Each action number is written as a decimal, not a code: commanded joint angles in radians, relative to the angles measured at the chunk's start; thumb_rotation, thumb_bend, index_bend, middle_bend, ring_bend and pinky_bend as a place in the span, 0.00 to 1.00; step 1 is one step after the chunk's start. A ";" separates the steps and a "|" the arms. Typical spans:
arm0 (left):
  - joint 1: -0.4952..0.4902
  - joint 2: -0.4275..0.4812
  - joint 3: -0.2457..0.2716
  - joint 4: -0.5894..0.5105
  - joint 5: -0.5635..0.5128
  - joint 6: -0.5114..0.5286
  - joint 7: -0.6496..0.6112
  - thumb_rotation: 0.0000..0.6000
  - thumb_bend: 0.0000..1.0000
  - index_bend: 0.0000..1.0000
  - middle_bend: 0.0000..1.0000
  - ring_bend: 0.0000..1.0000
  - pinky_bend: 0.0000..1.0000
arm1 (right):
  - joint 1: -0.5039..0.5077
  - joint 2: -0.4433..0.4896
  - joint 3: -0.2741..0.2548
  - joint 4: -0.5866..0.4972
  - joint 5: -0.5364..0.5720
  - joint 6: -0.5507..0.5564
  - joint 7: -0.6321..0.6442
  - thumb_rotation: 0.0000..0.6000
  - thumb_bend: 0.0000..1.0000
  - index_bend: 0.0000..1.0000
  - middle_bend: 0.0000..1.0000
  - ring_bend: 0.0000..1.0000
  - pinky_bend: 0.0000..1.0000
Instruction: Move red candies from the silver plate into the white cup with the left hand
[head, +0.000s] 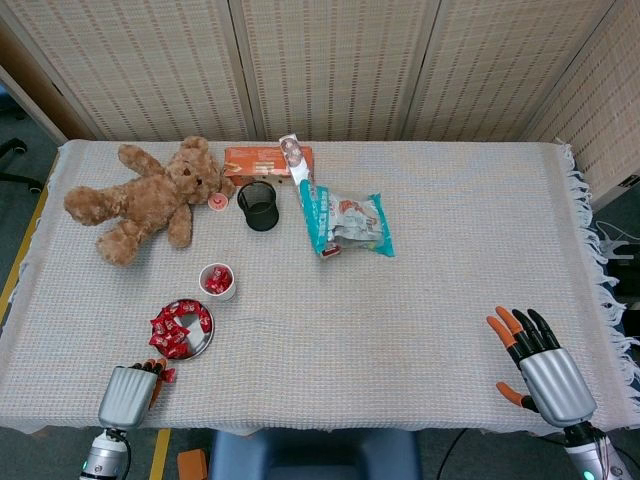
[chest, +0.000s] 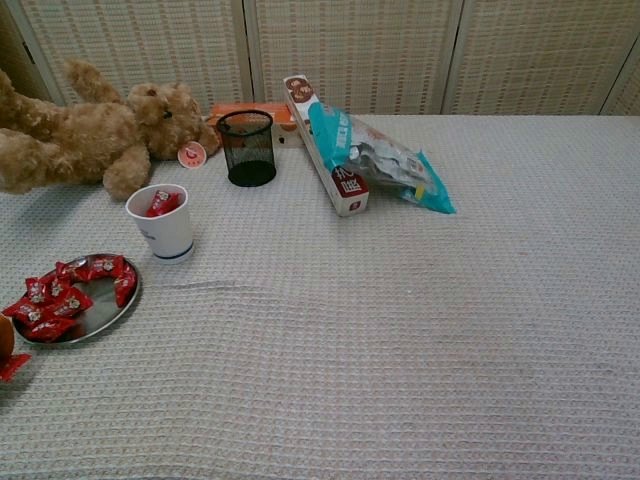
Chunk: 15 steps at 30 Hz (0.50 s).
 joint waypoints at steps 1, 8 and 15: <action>-0.021 0.052 -0.032 -0.082 0.011 0.022 -0.013 1.00 0.38 0.49 0.61 0.76 1.00 | 0.001 -0.001 0.001 0.000 0.003 -0.001 -0.001 1.00 0.07 0.00 0.00 0.00 0.00; -0.149 0.133 -0.162 -0.254 -0.013 -0.067 0.032 1.00 0.38 0.48 0.60 0.76 1.00 | 0.004 -0.004 0.006 -0.002 0.014 -0.011 -0.007 1.00 0.07 0.00 0.00 0.00 0.00; -0.314 0.103 -0.305 -0.258 -0.112 -0.229 0.083 1.00 0.38 0.47 0.60 0.76 1.00 | 0.007 -0.004 0.016 -0.004 0.038 -0.019 -0.006 1.00 0.07 0.00 0.00 0.00 0.00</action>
